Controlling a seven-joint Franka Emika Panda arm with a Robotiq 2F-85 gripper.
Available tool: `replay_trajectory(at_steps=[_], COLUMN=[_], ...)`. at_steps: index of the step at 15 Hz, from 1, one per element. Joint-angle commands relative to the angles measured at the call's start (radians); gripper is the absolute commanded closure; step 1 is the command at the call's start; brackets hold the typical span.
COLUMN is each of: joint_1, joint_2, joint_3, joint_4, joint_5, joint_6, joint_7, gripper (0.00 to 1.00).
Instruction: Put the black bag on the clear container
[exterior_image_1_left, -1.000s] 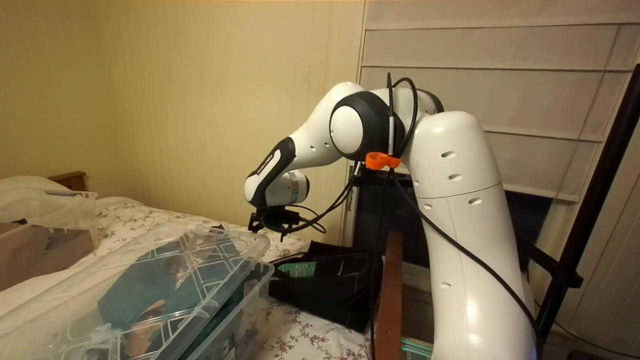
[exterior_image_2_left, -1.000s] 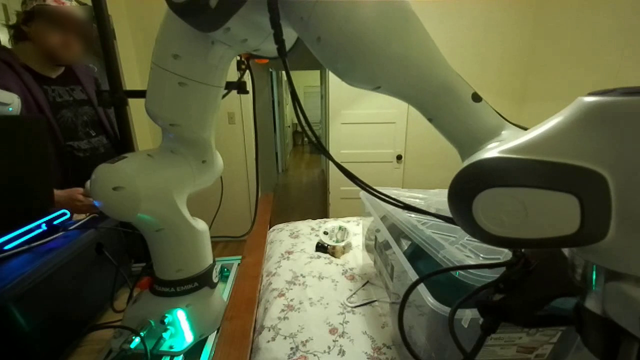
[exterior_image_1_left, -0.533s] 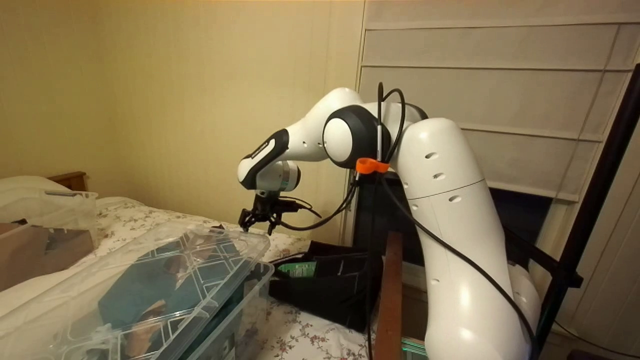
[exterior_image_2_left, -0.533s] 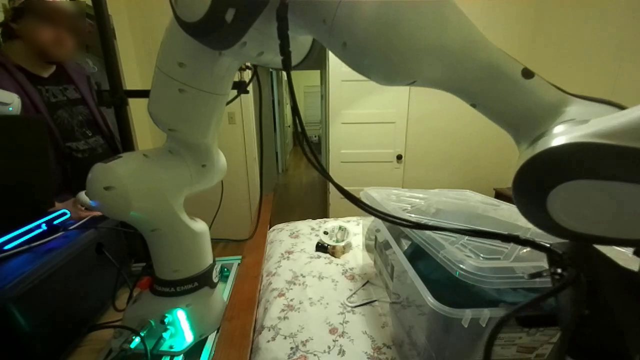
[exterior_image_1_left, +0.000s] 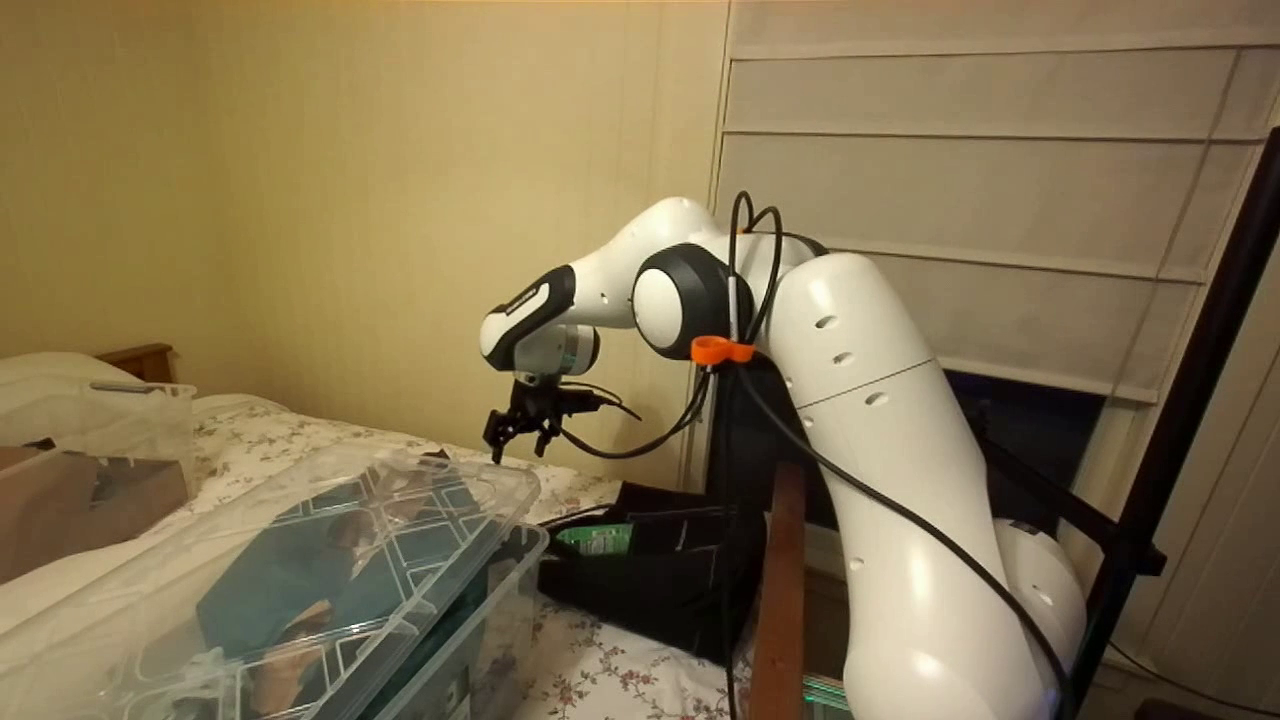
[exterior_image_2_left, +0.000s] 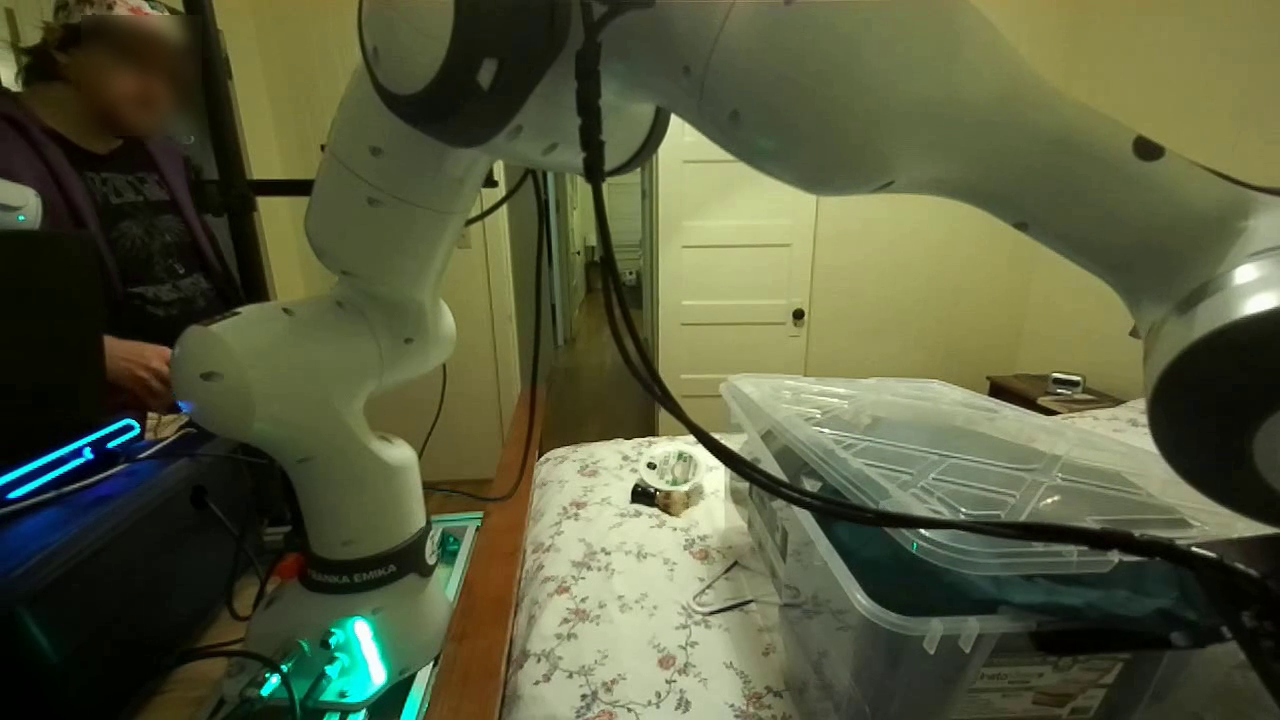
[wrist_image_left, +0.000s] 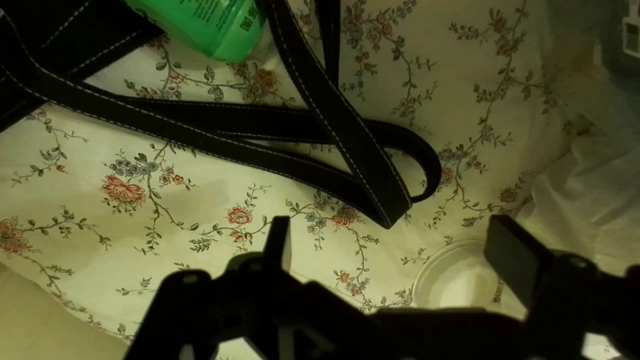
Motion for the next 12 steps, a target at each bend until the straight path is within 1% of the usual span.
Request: replay_trajectory(at_steps=[1,2,6,12], joint_1=[-0.003,0.004,-0.008,-0.035], joint_2=[0.004,0.028,0.11,0.255], joint_3=[0.003,0.002,0.028,0.057], joint_4=[0.009,0.026,0.093,0.242], joint_5=[-0.002,-0.011,-0.003,-0.015], joint_6=[-0.004,0.024,0.041,0.019], joint_7=[0.001,-0.003,-0.035,-0.086], gripper=[0.0,0.0,0.0,0.0])
